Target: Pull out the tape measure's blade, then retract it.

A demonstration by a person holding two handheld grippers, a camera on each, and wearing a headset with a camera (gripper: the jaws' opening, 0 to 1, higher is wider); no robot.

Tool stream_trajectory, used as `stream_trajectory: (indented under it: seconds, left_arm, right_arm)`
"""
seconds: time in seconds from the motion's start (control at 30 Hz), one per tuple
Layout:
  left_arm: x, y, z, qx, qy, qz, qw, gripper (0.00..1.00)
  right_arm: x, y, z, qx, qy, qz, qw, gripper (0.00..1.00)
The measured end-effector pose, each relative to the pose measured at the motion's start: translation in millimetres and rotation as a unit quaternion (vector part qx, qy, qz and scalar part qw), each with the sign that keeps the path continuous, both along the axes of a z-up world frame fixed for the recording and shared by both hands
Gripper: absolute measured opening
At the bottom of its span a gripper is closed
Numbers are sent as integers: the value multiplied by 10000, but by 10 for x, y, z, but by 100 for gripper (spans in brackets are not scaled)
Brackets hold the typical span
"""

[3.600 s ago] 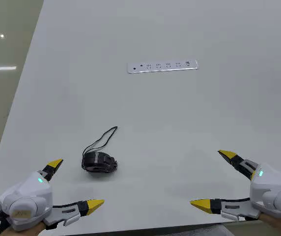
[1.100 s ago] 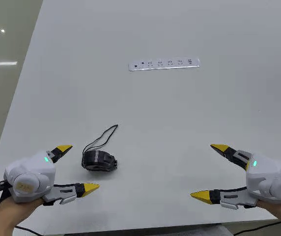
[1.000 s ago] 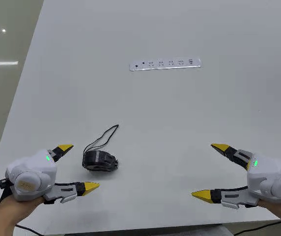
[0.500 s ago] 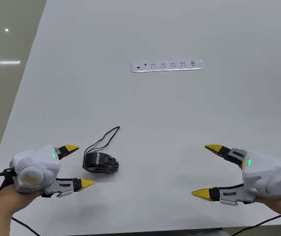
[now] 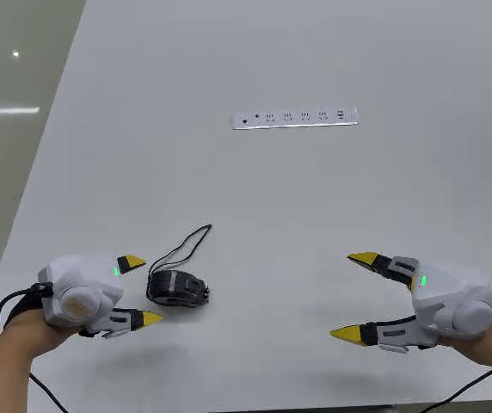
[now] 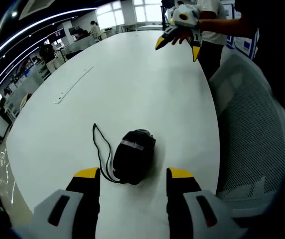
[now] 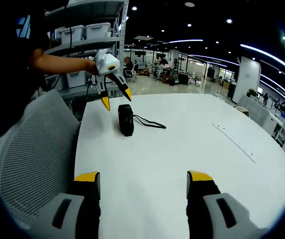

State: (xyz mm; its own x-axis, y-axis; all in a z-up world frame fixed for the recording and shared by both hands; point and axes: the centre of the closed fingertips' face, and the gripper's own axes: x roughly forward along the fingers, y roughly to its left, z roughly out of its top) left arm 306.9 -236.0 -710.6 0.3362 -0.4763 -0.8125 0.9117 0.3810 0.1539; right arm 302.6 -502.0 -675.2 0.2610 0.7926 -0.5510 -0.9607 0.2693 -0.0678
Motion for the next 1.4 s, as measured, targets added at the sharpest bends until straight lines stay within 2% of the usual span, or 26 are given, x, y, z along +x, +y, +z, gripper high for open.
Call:
stream_trajectory:
  seconds: [0.2,0.27,0.53,0.67,0.93,1.23,1.4]
  left_arm:
    - [52,-52,-48,13,41,-242,9997,48]
    - [69,-41,-83,124,58,-315,9994,47]
    - [82,-70,-219,343,155,-654,9972,45]
    - [86,-39,-307,578,223,-812,9948,43]
    - [130,-51,-371,659,273,-1000,9924,40]
    - [124,-64,-474,769,400,-1193,9891,36]
    - [127,-90,-485,768,387,-1255,9884,34]
  right_arm:
    - [29,53,-49,-39,0,116,9999,69]
    - [39,77,-58,-44,1,153,9999,69]
    - [73,202,-132,-42,15,320,9995,66]
    - [84,277,-181,-33,41,413,9991,64]
    - [98,446,-284,-17,101,577,9983,63]
    - [155,658,-376,-5,103,708,9974,61]
    - [166,771,-417,26,122,761,9970,60]
